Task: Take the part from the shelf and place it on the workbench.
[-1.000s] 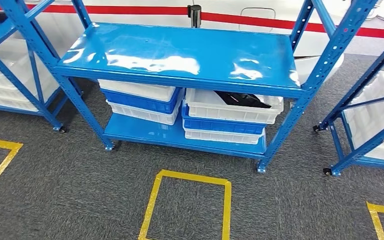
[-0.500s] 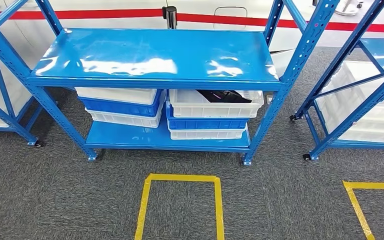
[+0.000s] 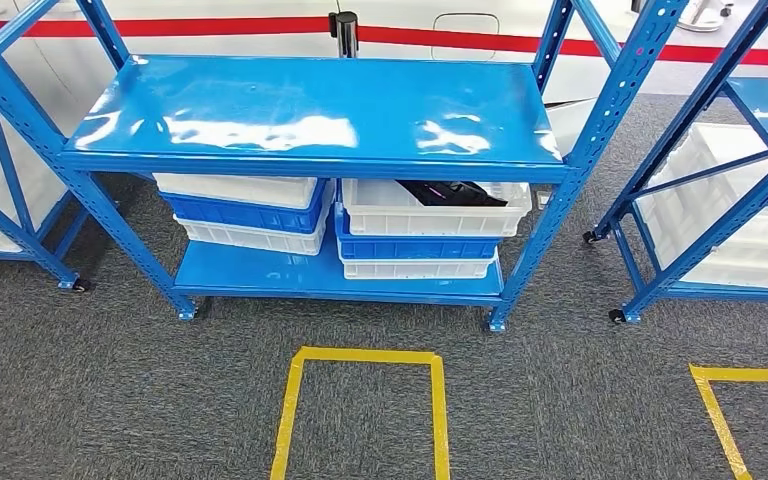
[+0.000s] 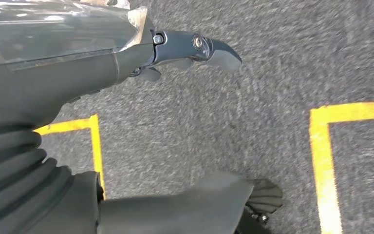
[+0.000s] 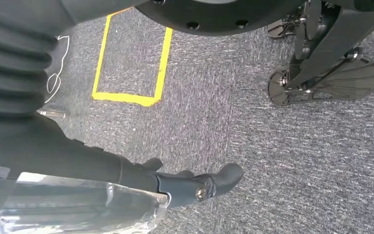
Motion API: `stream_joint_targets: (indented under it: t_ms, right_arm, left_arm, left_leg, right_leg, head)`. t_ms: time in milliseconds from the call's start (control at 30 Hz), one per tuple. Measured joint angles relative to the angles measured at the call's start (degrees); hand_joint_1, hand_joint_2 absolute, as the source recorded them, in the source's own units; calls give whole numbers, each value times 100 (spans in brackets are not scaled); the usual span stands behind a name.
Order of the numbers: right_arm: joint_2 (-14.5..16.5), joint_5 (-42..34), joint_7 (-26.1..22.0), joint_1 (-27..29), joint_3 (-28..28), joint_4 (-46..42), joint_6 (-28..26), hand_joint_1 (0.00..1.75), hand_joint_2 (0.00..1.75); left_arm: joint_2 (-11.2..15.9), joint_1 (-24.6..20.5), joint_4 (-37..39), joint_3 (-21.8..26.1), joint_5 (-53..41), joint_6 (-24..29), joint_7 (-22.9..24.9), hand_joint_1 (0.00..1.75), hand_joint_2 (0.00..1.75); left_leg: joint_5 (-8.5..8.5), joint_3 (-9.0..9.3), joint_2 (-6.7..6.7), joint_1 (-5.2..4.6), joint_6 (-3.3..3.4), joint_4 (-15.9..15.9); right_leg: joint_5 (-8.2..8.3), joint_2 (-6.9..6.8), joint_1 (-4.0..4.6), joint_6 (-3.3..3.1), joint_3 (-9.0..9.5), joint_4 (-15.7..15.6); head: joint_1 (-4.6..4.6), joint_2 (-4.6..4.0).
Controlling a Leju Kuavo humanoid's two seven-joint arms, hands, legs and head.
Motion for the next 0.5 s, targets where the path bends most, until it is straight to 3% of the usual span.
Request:
stream_joint_targets:
  t_ms: [33,100,167,233,500]
  right_arm:
    - [-11,-60,0,24,31,-29,27,0,175]
    - [-31,-180,0,75,95,-89,78,0,175]
    - [-50,-300,0,131,164,-152,130,0,87]
    - [-68,-418,0,188,231,-215,181,0,0]
    - [-138,-857,0,390,503,-458,366,0,0]
  left_arm:
    - [16,31,-26,-117,145,-41,57,0,175]
    - [47,96,-83,-360,439,-126,177,0,87]
    - [78,169,-144,-609,734,-208,296,0,0]
    - [111,243,-203,-850,1018,-286,408,0,0]
    - [239,494,-423,-1783,2092,-592,840,0,0]
  left_leg:
    - [-1,1,0,4,-2,0]
    - [-2,1,0,11,-4,0]
    - [-3,2,0,18,-6,-1]
    - [-3,2,0,25,-7,-1]
    - [-3,1,0,30,-8,-1]
  right_leg:
    - [0,-1,1,0,0,0]
    - [-1,-2,3,-1,-2,1]
    - [-1,-2,8,-2,-2,2]
    - [-1,-3,15,-3,-2,2]
    - [-1,-6,20,-4,0,3]
  head:
    - [1,0]
    - [-1,0]
    - [-1,0]
    - [0,0]
    - [0,-1]
